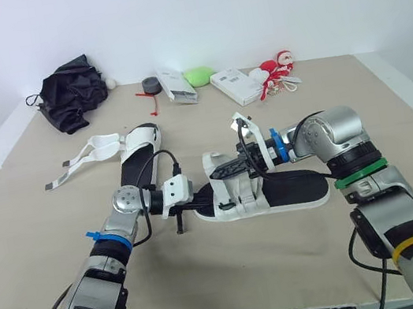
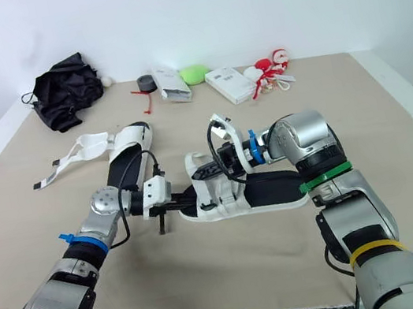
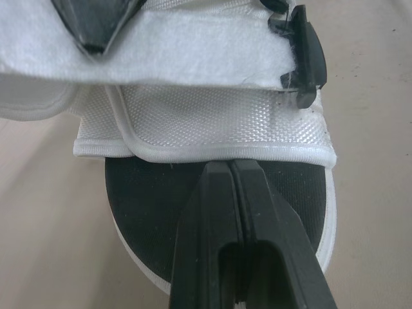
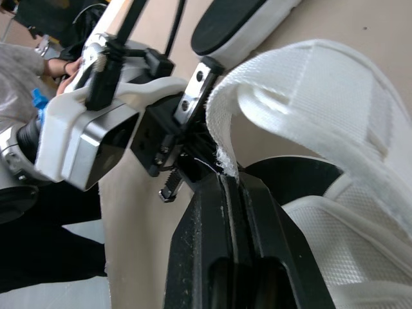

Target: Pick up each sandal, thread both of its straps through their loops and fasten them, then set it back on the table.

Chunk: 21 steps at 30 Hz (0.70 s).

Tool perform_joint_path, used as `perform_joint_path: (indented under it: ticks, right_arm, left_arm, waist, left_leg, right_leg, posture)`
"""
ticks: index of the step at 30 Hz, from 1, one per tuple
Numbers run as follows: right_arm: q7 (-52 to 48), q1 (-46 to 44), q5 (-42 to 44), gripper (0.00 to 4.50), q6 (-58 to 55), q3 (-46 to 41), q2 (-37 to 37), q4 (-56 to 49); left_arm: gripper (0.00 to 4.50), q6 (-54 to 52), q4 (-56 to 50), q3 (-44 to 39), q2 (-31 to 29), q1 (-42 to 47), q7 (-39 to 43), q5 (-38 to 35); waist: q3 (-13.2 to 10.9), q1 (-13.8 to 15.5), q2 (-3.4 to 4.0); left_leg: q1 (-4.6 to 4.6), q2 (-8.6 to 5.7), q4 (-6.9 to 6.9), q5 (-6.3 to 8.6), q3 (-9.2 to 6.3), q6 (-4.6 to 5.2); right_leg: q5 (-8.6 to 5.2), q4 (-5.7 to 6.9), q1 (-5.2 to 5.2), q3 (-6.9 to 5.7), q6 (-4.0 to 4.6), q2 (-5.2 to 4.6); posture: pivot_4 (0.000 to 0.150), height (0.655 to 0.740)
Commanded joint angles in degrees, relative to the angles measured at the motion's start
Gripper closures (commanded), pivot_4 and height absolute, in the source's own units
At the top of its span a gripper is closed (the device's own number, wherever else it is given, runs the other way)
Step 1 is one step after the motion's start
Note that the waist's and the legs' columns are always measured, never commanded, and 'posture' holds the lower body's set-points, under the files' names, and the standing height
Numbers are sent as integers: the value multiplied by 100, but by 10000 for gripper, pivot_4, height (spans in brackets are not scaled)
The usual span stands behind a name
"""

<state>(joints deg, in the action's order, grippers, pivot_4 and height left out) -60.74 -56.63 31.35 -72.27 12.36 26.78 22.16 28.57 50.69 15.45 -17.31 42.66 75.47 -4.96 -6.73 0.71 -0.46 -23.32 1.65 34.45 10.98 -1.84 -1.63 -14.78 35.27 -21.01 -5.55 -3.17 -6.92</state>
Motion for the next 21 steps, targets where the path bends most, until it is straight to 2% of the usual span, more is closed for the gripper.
perform_joint_path:
  ticks: [1,12,21]
  right_arm:
    - [-205,97,247,44677,-95,-119,144,-540]
    - [-83,419,31,44677,-75,313,354,-803]
    - [-360,773,-228,44677,542,834,754,-1396]
  left_arm:
    - [45000,-499,625,513,-177,-497,221,698]
    - [45000,-646,452,433,-178,-464,300,608]
    - [45000,-704,401,429,-184,-495,285,620]
  waist:
    - [-11,0,-2]
    - [-23,-1,-12]
    - [-42,2,-26]
  left_leg:
    - [-1,0,0,1,0,1]
    - [-2,-1,0,7,-1,5]
    - [-5,-4,1,14,-2,6]
  right_leg:
    - [0,0,0,0,0,0]
    - [-6,0,-1,0,3,0]
    - [-12,0,1,0,1,0]
  posture:
    - [1500,7400]
    - [1500,7400]
    - [1500,7400]
